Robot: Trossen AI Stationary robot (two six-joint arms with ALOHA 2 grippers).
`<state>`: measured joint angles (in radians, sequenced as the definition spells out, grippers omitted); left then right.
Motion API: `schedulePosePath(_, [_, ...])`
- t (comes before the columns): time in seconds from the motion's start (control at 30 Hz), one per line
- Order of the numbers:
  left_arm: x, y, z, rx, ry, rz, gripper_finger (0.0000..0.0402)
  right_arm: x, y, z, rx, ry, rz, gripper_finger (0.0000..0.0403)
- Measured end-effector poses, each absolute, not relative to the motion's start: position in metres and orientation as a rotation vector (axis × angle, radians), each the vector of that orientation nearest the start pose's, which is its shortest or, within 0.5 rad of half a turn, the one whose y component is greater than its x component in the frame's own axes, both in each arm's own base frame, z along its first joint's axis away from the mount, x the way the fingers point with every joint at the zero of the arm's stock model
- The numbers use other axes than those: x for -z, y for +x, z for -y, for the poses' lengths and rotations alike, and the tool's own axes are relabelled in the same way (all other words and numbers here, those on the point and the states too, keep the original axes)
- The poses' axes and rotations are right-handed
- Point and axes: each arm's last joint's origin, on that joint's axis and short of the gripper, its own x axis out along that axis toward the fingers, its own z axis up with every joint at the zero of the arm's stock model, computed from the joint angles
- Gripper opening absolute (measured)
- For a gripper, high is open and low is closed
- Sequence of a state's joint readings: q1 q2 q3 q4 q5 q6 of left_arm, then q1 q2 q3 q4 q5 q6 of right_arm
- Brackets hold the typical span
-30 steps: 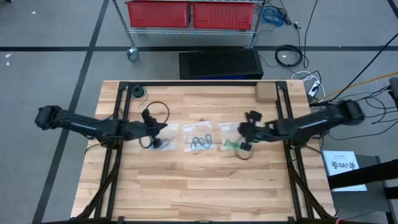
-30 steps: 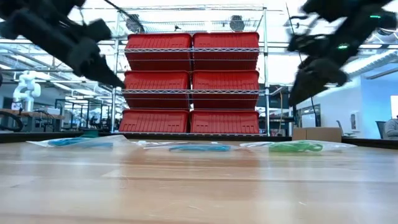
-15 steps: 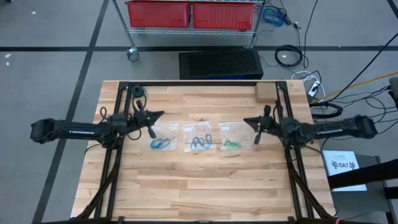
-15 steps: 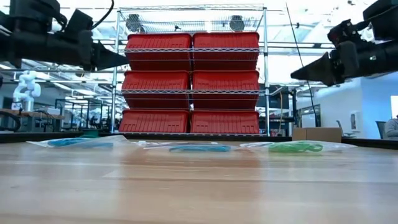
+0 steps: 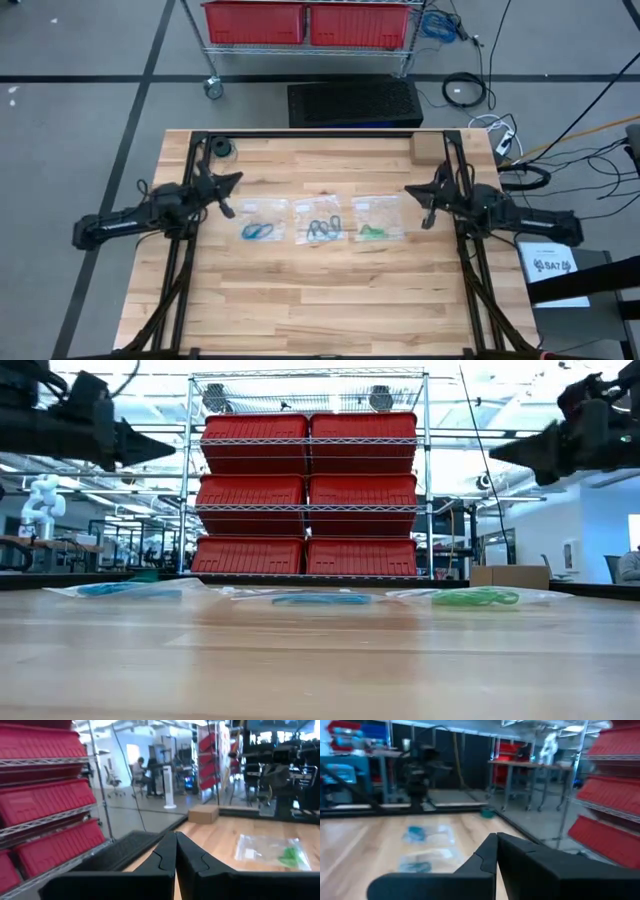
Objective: Sort rubber bands
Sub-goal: Return to Home Position
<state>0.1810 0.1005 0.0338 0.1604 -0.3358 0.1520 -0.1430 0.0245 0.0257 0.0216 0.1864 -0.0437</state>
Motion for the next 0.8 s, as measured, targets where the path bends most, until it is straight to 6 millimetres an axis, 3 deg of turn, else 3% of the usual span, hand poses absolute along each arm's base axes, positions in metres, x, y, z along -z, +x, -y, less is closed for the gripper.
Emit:
schedulePosePath(0.07, [-0.182, 0.090, -0.026, -0.534, 0.134, 0.075, 0.0004, -0.176, 0.094, 0.020, 0.342, -0.067, 0.054, 0.0000])
schedulePosePath(0.47, [-0.169, 0.093, -0.031, -0.632, 0.117, -0.020, 0.0004, -0.146, 0.108, 0.040, 0.526, -0.002, -0.254, 0.0000])
schedulePosePath(0.8, [-0.170, 0.091, -0.032, -0.703, 0.136, -0.023, 0.0004, -0.171, 0.105, 0.037, 0.491, -0.160, -0.026, 0.0000])
